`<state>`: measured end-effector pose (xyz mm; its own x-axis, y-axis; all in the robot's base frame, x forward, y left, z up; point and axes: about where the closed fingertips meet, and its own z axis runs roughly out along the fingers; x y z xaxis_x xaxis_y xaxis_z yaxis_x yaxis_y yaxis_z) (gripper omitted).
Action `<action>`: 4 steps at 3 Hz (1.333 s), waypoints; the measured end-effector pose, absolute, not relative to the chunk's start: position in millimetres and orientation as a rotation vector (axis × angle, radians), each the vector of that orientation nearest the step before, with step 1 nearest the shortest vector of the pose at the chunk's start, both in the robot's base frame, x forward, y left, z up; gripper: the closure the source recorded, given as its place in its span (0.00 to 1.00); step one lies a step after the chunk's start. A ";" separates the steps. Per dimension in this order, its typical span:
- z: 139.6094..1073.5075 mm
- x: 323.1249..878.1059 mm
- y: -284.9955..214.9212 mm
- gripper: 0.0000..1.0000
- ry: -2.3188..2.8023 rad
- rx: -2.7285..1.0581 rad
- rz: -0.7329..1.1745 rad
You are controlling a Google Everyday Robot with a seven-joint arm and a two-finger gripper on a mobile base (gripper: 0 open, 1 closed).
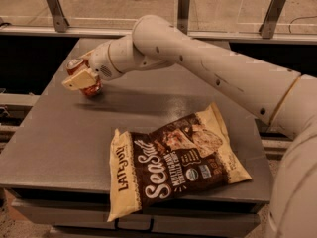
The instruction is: Knock coke can over
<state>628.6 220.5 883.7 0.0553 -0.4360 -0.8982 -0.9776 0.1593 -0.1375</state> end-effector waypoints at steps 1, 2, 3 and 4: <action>916.8 641.7 193.1 0.87 1.490 -1.391 0.692; 961.9 656.4 151.6 1.00 1.469 -1.425 0.550; 978.2 663.8 110.5 1.00 1.508 -1.561 0.366; 951.3 651.9 103.5 1.00 1.552 -1.794 0.247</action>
Offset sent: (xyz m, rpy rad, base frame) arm 0.0581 -0.1601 0.1327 -0.2207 -0.3037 -0.1275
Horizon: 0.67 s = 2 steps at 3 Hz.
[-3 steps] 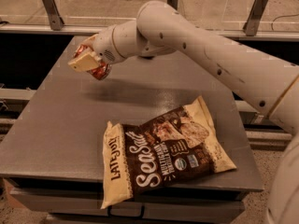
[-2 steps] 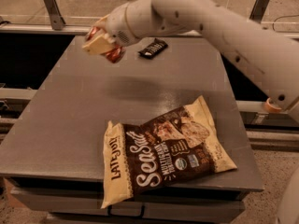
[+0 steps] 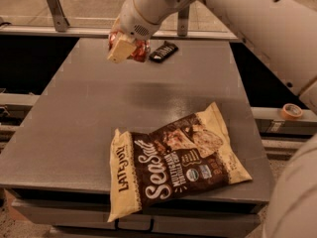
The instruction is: Knock coke can over
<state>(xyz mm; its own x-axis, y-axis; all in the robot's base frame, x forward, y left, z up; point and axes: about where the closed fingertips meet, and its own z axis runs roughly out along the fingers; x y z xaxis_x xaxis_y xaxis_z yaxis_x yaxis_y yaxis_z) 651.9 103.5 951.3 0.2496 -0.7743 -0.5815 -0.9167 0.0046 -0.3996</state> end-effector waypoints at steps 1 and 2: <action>904.8 625.6 106.2 1.00 1.591 -2.022 0.242; 872.2 602.9 121.5 0.82 1.591 -2.165 0.301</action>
Offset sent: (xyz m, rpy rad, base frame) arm -0.0770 0.0338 -0.1145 -0.3479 0.2612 0.2884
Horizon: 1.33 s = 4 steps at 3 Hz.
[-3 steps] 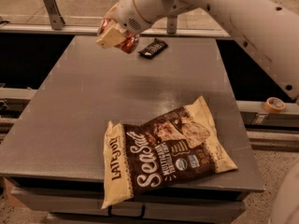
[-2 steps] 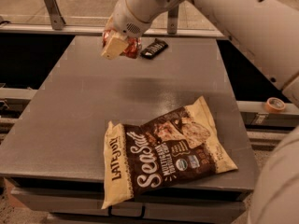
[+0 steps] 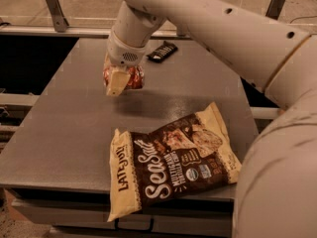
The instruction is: Knock coke can over
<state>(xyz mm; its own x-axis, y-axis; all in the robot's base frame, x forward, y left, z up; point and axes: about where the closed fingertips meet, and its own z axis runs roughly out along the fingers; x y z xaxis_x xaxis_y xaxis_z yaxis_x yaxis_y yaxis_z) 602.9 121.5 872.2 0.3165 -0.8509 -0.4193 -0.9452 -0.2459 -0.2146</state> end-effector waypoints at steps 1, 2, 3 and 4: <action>853.7 591.2 133.2 0.59 1.578 -2.252 0.339; 844.4 585.8 139.0 0.36 1.566 -2.292 0.362; 841.5 584.8 144.0 0.12 1.551 -2.314 0.372; 843.6 584.8 146.3 0.00 1.542 -2.319 0.373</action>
Offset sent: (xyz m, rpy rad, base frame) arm -0.0224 0.0217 -0.0358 -0.0736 0.0902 0.1133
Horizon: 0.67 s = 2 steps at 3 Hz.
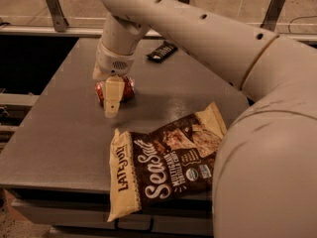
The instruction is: Knock coke can over
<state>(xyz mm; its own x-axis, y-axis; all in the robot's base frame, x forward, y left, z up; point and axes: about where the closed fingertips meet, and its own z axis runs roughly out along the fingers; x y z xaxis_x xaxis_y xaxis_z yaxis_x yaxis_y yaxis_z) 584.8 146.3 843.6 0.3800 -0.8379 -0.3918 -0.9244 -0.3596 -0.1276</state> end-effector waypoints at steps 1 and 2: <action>851.8 584.3 145.9 0.00 1.531 -2.306 0.367; 864.4 582.5 141.3 0.00 1.531 -2.265 0.382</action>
Offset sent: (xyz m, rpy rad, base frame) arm -0.0036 -0.0146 0.0418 0.0950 -0.0232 -0.0490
